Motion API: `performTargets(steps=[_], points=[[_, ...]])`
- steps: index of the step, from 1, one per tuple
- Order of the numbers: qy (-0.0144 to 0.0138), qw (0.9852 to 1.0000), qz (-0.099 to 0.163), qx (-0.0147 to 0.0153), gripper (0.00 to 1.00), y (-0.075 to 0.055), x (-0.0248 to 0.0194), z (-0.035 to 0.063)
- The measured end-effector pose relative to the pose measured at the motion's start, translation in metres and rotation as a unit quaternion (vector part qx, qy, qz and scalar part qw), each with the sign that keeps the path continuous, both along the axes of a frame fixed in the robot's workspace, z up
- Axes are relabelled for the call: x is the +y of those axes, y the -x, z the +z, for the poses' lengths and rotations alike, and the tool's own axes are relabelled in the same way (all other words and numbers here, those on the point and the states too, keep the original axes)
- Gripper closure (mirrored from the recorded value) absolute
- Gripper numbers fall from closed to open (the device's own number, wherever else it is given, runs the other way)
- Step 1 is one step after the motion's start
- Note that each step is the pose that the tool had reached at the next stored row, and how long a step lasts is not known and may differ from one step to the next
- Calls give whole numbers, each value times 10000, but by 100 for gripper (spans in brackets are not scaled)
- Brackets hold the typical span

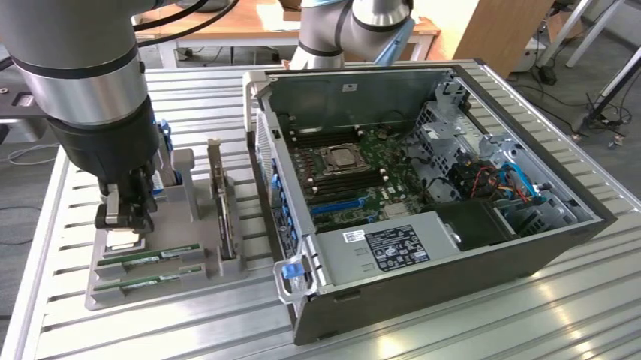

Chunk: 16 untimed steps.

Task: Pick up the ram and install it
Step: 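Pick up the ram and move it above insertion slot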

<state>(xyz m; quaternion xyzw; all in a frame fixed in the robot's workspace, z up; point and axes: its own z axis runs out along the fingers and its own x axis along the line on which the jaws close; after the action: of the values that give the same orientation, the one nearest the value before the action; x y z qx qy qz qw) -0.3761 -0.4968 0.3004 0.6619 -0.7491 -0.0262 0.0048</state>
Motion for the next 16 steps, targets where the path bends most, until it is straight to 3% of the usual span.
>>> performTargets(steps=[16], points=[[0,10000,0,0,64,0,-1,-96]])
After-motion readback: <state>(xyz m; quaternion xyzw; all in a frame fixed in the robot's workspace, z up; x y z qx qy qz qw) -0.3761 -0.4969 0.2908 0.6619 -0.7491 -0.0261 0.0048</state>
